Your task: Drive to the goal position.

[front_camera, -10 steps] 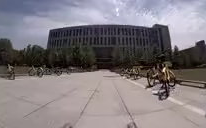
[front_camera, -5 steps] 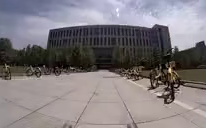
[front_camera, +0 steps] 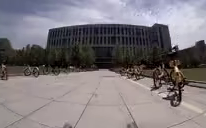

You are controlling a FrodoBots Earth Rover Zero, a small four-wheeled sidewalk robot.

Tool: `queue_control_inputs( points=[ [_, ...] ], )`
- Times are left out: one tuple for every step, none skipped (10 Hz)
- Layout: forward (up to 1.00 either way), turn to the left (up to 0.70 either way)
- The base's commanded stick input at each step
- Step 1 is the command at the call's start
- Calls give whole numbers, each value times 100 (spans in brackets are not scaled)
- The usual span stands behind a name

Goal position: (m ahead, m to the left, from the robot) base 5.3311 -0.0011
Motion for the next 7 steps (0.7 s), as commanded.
queue_control_inputs(
  points=[
    [45,0],
    [45,0],
    [45,0],
    [45,0],
    [45,0],
    [45,0],
    [45,0]
  ],
)
